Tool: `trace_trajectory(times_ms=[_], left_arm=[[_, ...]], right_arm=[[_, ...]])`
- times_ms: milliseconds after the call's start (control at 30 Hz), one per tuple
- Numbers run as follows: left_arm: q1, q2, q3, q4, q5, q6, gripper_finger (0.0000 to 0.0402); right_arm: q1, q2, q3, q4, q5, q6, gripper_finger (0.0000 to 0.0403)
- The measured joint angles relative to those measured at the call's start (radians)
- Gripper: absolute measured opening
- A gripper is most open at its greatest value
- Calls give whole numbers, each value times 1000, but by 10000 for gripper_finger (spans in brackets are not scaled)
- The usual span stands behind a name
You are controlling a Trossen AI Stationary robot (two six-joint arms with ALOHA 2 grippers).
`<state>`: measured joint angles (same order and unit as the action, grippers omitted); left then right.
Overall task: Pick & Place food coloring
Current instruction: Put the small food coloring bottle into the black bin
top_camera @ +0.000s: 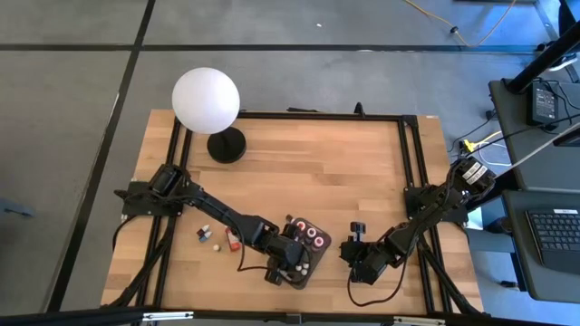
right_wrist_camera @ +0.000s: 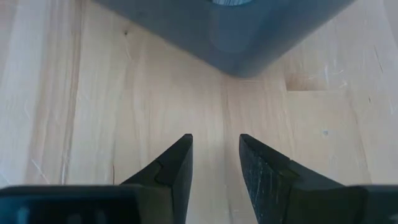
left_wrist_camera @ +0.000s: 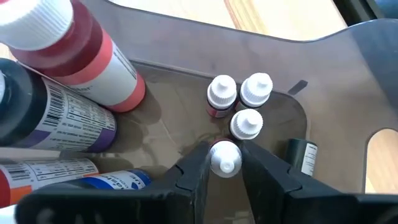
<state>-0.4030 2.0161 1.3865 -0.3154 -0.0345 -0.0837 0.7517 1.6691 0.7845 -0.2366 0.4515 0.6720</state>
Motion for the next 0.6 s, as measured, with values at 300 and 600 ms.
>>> trace_trajectory(times_ms=[300, 600], left_arm=[[0, 0, 0, 1, 0, 0, 93], [0, -90, 0, -58, 1, 1, 97]], right_arm=[[0, 0, 0, 0, 0, 0, 134], [0, 0, 0, 0, 0, 0, 134]])
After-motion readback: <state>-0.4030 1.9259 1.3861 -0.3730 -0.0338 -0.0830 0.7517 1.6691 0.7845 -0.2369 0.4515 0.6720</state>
